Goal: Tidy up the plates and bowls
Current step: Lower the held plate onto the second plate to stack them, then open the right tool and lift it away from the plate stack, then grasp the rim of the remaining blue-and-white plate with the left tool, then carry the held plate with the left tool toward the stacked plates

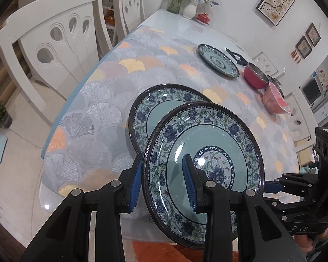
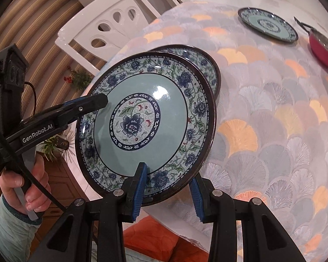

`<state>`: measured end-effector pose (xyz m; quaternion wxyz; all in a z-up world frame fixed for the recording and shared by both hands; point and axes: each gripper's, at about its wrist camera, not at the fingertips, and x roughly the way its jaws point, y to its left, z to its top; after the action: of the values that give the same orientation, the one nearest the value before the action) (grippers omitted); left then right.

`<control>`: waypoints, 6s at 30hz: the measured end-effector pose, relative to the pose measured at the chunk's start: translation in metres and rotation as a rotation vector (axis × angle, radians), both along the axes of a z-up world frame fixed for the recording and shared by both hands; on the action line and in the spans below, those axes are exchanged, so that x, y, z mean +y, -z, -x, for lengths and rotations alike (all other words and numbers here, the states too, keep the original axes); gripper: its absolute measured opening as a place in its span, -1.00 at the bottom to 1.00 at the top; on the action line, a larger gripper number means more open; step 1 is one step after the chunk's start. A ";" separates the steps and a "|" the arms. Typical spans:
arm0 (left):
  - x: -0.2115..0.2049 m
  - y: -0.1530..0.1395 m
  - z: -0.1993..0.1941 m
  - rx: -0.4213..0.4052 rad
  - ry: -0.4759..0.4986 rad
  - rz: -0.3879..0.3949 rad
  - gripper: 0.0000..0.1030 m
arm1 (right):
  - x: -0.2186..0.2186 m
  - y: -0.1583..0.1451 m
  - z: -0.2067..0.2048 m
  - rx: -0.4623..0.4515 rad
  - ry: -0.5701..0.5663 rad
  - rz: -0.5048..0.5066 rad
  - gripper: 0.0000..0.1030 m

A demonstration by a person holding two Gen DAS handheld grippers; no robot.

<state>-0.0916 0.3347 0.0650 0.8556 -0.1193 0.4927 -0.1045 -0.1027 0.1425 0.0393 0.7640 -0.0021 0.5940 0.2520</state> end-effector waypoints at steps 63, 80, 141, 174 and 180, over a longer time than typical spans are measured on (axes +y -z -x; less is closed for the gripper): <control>0.040 0.006 -0.070 0.024 -0.076 0.050 -0.35 | 0.025 0.015 -0.047 0.248 -0.014 0.042 -0.25; -0.001 -0.039 -0.133 -0.076 0.113 0.020 -0.34 | -0.034 -0.021 -0.081 0.191 0.140 0.014 -0.24; -0.161 0.041 -0.401 0.102 0.406 0.090 -0.40 | -0.176 0.024 -0.307 -0.062 0.676 0.029 -0.45; -0.079 -0.064 -0.240 -0.114 0.333 0.046 -0.40 | -0.095 -0.075 -0.171 -0.185 0.506 -0.034 -0.45; -0.059 -0.070 -0.197 -0.125 0.275 0.059 -0.40 | -0.078 -0.086 -0.136 -0.204 0.457 -0.033 -0.45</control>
<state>0.1057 0.2761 0.1354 0.8584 -0.0689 0.4468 -0.2424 0.0337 0.0641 0.1254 0.8569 0.1194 0.4948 0.0810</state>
